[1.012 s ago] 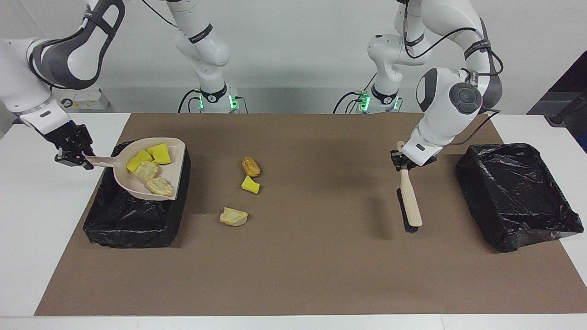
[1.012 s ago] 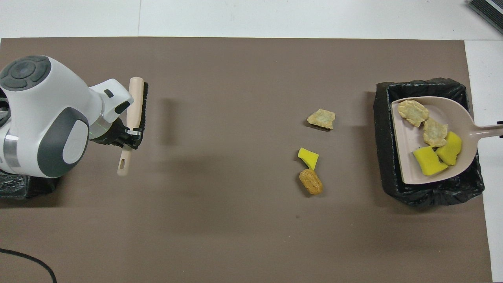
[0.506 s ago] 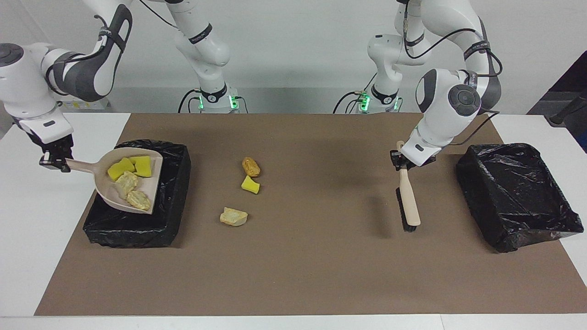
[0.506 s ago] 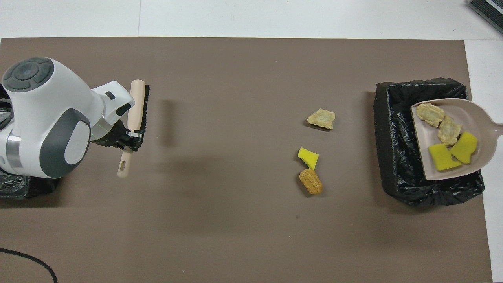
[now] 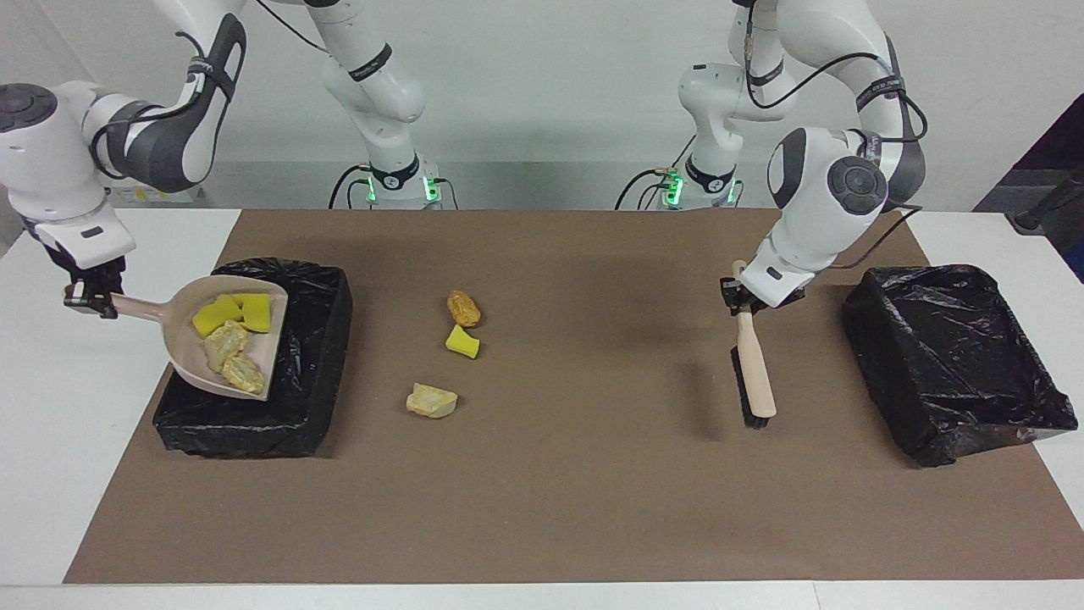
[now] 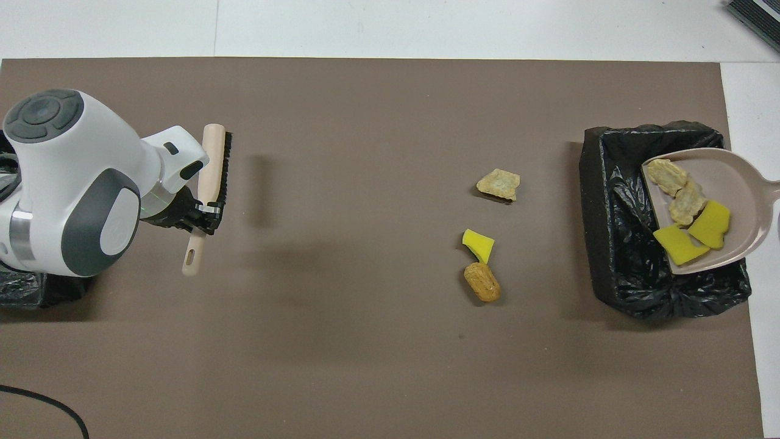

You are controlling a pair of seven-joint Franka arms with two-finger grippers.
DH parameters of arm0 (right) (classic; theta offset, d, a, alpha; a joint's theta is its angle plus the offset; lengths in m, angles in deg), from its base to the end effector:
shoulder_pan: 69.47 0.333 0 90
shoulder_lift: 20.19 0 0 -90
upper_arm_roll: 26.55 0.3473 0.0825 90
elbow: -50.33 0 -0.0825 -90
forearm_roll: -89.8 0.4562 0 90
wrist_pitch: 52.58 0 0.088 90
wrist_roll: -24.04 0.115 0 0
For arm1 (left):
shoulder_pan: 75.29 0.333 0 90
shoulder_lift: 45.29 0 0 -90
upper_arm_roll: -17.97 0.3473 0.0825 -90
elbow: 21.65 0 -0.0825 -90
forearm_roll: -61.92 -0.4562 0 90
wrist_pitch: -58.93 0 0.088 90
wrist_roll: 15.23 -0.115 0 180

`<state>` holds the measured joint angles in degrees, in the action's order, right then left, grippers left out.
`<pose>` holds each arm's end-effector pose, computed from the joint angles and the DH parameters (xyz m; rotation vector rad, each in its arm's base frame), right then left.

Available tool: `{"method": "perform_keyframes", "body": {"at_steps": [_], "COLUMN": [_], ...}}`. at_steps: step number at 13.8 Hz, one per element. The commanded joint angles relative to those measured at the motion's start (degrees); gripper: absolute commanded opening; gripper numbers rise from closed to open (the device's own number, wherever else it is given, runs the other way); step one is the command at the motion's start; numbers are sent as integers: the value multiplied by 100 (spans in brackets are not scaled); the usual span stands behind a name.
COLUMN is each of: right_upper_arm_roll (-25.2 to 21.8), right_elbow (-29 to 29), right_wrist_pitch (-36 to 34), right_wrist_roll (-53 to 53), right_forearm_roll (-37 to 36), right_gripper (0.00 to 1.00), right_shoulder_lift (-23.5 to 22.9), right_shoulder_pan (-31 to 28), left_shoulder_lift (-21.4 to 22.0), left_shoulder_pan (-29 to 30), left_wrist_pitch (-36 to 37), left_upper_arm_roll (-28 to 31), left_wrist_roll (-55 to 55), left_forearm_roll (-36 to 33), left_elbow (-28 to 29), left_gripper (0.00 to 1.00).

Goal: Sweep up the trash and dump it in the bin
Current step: 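Tilt the dustpan with the right gripper to dump pieces into the bin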

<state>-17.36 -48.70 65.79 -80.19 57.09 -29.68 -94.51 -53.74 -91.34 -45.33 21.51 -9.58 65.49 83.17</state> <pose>0.6690 -0.2297 0.5065 1.7129 2.0934 -0.4786 0.6363 -0.1483 0.4329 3.1029 -0.1546 -0.2534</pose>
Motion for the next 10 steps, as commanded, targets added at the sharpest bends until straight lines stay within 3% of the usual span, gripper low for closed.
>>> {"method": "perform_keyframes", "body": {"at_steps": [1, 10], "right_upper_arm_roll": [13, 13], "right_elbow": [7, 15], "right_wrist_pitch": [-348, -1438], "right_wrist_roll": [463, 1633], "right_forearm_roll": [-568, -2230], "right_gripper": [0, 0], "right_shoulder_lift": [114, 579], "right_shoulder_pan": [340, 1298], "left_shoulder_lift": [133, 133], "left_shoulder_pan": [58, 41], "left_wrist_pitch": [20, 11], "left_upper_arm_roll": [-46, -46], "left_wrist_roll": [-55, -46], "left_forearm_roll": [-102, -102], "left_elbow": [135, 126], "left_gripper": [0, 0]}}
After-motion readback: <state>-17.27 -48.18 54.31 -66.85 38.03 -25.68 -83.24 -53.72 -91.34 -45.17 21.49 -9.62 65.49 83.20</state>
